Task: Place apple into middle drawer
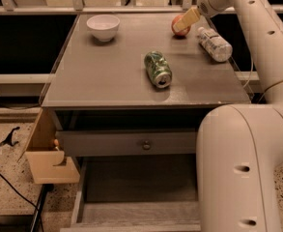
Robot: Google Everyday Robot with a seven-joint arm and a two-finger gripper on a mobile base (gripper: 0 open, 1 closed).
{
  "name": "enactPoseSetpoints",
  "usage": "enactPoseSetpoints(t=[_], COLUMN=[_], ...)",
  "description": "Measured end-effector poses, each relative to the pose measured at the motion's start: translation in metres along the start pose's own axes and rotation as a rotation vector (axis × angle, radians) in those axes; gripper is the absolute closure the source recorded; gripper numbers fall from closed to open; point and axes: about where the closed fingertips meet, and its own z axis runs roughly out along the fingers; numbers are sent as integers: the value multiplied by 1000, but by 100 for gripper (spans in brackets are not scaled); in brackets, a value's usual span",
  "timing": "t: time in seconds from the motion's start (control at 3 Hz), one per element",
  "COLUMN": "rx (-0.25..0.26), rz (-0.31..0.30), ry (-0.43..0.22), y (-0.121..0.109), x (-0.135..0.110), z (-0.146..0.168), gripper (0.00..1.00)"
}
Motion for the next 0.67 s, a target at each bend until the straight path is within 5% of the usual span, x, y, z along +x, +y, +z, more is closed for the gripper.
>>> enactPoseSetpoints(t=[0.67], rx=[78], rz=[-78], ry=[-143], y=[-10], x=[-15], z=[41], gripper=[0])
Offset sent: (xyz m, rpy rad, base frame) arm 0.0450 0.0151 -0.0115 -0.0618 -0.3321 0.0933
